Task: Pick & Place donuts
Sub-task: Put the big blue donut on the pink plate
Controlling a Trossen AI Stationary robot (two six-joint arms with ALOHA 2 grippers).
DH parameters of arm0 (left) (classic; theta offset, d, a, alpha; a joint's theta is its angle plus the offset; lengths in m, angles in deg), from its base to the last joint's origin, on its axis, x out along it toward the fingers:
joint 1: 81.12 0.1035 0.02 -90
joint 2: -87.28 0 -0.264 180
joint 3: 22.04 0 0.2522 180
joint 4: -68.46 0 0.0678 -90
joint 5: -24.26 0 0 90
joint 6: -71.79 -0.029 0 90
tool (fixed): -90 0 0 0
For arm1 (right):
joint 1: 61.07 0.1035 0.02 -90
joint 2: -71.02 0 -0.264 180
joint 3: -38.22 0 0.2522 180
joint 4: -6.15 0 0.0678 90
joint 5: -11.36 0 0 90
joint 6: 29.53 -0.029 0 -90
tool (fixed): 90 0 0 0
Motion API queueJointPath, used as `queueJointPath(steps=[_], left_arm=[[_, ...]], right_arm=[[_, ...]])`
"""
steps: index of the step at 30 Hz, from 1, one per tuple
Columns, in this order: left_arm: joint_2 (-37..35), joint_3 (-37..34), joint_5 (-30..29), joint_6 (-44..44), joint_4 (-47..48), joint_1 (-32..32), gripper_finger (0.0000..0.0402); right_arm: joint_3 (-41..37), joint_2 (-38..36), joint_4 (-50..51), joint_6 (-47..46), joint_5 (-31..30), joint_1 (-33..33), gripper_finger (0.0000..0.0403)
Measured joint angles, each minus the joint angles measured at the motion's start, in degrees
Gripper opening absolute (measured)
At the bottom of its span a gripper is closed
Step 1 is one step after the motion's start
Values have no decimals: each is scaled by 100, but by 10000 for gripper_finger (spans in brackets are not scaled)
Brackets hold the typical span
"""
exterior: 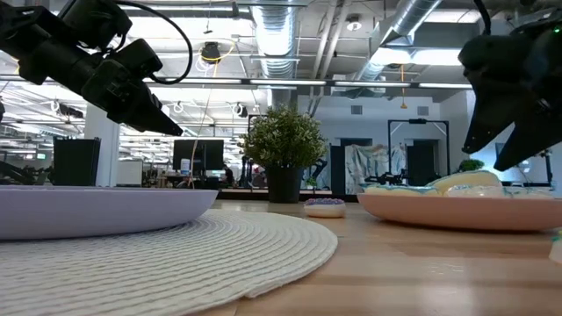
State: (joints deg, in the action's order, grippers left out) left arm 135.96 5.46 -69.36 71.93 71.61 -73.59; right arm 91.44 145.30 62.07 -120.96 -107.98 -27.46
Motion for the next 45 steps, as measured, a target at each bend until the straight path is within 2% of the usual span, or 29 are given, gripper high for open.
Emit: queueJointPath(steps=[10,17,20,24,29,31,40,45], left_arm=[[0,0,0,7,0,0,0],[0,0,0,11,-2,0,0],[0,0,0,15,-2,0,0],[0,0,0,44,-2,0,0],[0,0,-7,39,-5,0,0],[0,0,-7,39,-15,0,0],[0,0,-9,39,-39,0,0],[0,0,-9,40,-39,0,0]], right_arm=[[0,189,35,29,-34,-72,293],[2,-184,4,-5,-6,-71,251],[2,-237,-111,-7,145,-70,214],[2,-179,-214,-11,393,-65,138],[4,-109,-415,-16,376,-76,36],[7,33,-432,-13,325,-128,10],[7,996,-681,-79,543,-413,5],[111,935,-791,155,520,-413,5]])
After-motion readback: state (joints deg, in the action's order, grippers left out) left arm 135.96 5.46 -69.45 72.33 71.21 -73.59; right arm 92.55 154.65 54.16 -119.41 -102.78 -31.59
